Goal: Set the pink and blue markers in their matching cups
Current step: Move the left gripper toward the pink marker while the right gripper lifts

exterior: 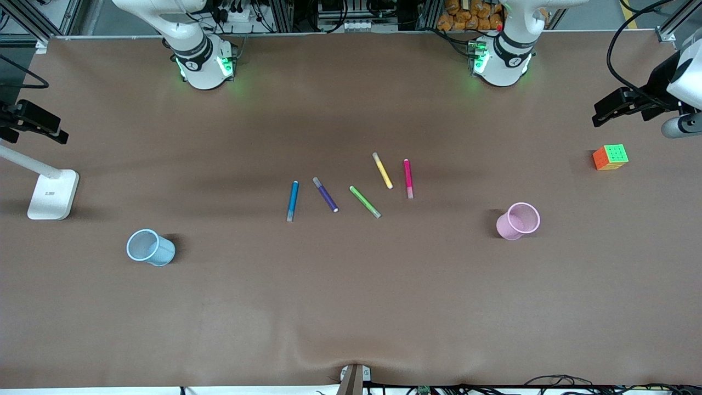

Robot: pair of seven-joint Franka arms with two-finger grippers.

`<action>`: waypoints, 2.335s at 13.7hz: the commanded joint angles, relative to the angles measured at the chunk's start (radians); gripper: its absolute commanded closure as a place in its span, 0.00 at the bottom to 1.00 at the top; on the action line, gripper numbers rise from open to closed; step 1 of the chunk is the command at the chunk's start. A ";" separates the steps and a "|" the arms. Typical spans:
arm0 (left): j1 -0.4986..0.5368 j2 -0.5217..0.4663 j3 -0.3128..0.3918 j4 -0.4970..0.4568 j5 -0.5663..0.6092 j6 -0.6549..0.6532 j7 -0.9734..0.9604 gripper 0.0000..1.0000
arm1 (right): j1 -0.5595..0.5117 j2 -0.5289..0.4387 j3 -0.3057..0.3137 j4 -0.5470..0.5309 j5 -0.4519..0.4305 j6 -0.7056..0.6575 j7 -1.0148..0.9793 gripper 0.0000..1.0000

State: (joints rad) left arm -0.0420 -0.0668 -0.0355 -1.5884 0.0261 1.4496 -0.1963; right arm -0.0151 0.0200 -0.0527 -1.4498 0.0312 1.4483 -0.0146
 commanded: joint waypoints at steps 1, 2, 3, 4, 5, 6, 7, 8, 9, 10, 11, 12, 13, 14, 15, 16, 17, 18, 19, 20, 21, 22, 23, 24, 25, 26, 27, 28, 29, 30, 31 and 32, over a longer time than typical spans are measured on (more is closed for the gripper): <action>-0.001 0.010 0.000 0.025 -0.002 -0.021 0.014 0.00 | 0.003 -0.008 -0.003 0.002 -0.005 0.018 0.012 0.00; -0.001 0.010 0.002 0.033 0.002 -0.021 0.014 0.00 | 0.003 -0.008 -0.003 0.002 -0.007 0.027 0.013 0.00; -0.002 0.012 0.000 0.047 0.003 -0.031 0.014 0.00 | 0.004 -0.008 -0.003 0.002 -0.007 0.035 0.015 0.00; -0.004 0.012 0.002 0.059 0.003 -0.046 0.009 0.00 | 0.006 -0.006 -0.003 0.002 -0.007 0.041 0.018 0.00; -0.003 0.030 0.002 0.096 -0.009 -0.057 0.003 0.00 | 0.006 -0.006 -0.003 0.002 -0.007 0.052 0.021 0.00; 0.001 0.051 0.003 0.132 -0.006 -0.081 0.005 0.00 | 0.004 -0.005 -0.001 0.002 -0.007 0.057 0.022 0.00; 0.001 0.057 0.003 0.134 -0.012 -0.098 0.006 0.00 | 0.004 -0.002 -0.001 0.002 -0.010 0.057 0.024 0.00; -0.002 0.068 0.002 0.134 -0.014 -0.101 0.005 0.00 | 0.007 0.001 -0.001 0.002 -0.010 0.057 0.025 0.00; -0.004 0.076 0.002 0.134 -0.014 -0.103 0.005 0.00 | 0.010 0.001 -0.001 0.002 -0.011 0.057 0.024 0.00; -0.006 0.090 0.000 0.133 -0.014 -0.103 0.008 0.00 | 0.012 0.001 -0.001 0.002 -0.011 0.058 0.024 0.00; -0.015 0.099 -0.007 0.136 -0.021 -0.103 0.008 0.00 | 0.012 0.001 -0.001 0.002 -0.013 0.058 0.024 0.00; -0.021 0.114 -0.010 0.134 -0.049 -0.103 0.002 0.00 | 0.007 0.001 -0.001 0.002 -0.013 0.058 0.025 0.00; -0.022 0.142 -0.012 0.133 -0.076 -0.101 -0.003 0.00 | 0.007 0.001 -0.001 0.002 -0.013 0.061 0.030 0.00; -0.024 0.163 -0.024 0.131 -0.083 -0.103 -0.009 0.00 | 0.009 0.005 -0.001 0.002 -0.013 0.073 0.053 0.00; -0.027 0.180 -0.041 0.131 -0.086 -0.100 -0.012 0.00 | 0.009 0.015 -0.001 0.002 -0.013 0.090 0.088 0.00; -0.027 0.195 -0.044 0.131 -0.086 -0.095 -0.012 0.00 | 0.010 0.029 -0.001 0.006 -0.013 0.101 0.138 0.00; -0.032 0.203 -0.046 0.131 -0.087 -0.092 -0.012 0.00 | 0.015 0.052 0.002 0.032 -0.011 0.115 0.192 0.00; -0.050 0.217 -0.046 0.128 -0.086 -0.087 -0.014 0.00 | 0.026 0.070 0.002 0.055 -0.010 0.116 0.243 0.00; -0.067 0.229 -0.046 0.120 -0.086 -0.074 -0.014 0.00 | 0.044 0.081 0.002 0.069 -0.010 0.121 0.283 0.00; -0.071 0.245 -0.046 0.114 -0.087 -0.055 -0.015 0.00 | 0.059 0.093 0.002 0.078 -0.011 0.141 0.307 0.00; -0.076 0.260 -0.049 0.099 -0.087 -0.020 -0.017 0.00 | 0.067 0.104 0.002 0.081 -0.011 0.168 0.332 0.00; -0.088 0.266 -0.061 0.055 -0.087 0.053 -0.017 0.00 | 0.072 0.119 0.004 0.092 -0.010 0.205 0.359 0.00; -0.093 0.265 -0.073 -0.003 -0.087 0.128 -0.020 0.00 | 0.081 0.142 0.004 0.112 -0.010 0.224 0.398 0.00; -0.096 0.265 -0.090 -0.054 -0.087 0.188 -0.022 0.00 | 0.092 0.171 0.005 0.152 -0.007 0.225 0.441 0.00; -0.096 0.260 -0.095 -0.095 -0.087 0.231 -0.023 0.00 | 0.098 0.205 0.005 0.190 -0.004 0.225 0.471 0.00; -0.101 0.260 -0.099 -0.120 -0.089 0.253 -0.040 0.00 | 0.102 0.230 0.005 0.221 -0.002 0.225 0.501 0.00; -0.104 0.266 -0.115 -0.130 -0.089 0.268 -0.072 0.00 | 0.113 0.253 0.005 0.250 -0.002 0.225 0.525 0.00; -0.110 0.278 -0.118 -0.134 -0.087 0.285 -0.101 0.00 | 0.125 0.268 0.005 0.268 -0.002 0.227 0.544 0.00; -0.127 0.298 -0.119 -0.133 -0.087 0.297 -0.124 0.00 | 0.139 0.274 0.005 0.273 -0.001 0.234 0.545 0.00; -0.146 0.315 -0.121 -0.133 -0.087 0.313 -0.159 0.00 | 0.150 0.276 0.005 0.273 0.001 0.242 0.545 0.00; -0.165 0.333 -0.122 -0.127 -0.089 0.319 -0.202 0.00 | 0.161 0.278 0.007 0.273 0.001 0.245 0.542 0.00; -0.183 0.361 -0.122 -0.120 -0.089 0.324 -0.239 0.00 | 0.170 0.278 0.007 0.272 0.001 0.251 0.542 0.00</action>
State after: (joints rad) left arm -0.1944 0.2570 -0.1567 -1.7162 -0.0503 1.7516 -0.3707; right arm 0.1368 0.2790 -0.0453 -1.2192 0.0321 1.7053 0.5057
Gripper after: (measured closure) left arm 0.000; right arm 0.000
